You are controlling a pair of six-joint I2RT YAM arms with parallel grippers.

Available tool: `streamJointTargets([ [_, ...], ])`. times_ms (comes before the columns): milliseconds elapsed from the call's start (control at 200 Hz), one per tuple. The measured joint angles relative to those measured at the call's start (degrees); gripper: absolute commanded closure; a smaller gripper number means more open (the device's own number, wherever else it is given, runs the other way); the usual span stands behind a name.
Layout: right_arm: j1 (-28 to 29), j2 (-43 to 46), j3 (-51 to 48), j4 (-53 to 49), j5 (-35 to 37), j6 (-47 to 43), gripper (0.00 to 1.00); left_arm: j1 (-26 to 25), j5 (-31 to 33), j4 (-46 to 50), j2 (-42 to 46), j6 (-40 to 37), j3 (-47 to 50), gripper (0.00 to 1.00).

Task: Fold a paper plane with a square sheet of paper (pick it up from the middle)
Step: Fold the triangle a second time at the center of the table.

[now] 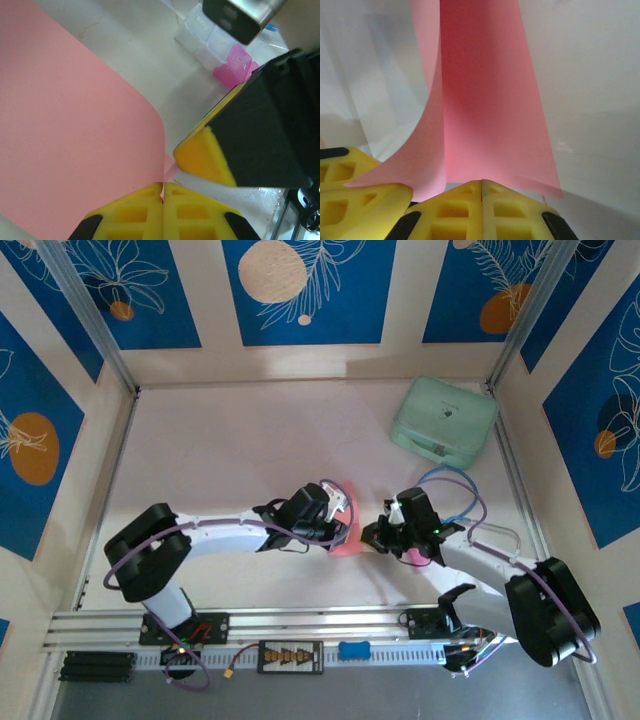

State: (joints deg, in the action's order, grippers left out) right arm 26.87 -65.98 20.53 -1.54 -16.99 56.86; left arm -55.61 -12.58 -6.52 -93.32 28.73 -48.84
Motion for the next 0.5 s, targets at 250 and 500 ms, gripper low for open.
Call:
streamJointTargets([
  [250,3.1,-4.2,0.7,2.5,0.7,1.0,0.99,0.2,-1.0,-0.3,-0.3,1.0,0.3,1.00],
  [500,4.3,-8.4,1.2,5.5,1.2,2.0,1.00,0.3,-1.4,-0.5,-1.1,1.0,0.4,1.00],
])
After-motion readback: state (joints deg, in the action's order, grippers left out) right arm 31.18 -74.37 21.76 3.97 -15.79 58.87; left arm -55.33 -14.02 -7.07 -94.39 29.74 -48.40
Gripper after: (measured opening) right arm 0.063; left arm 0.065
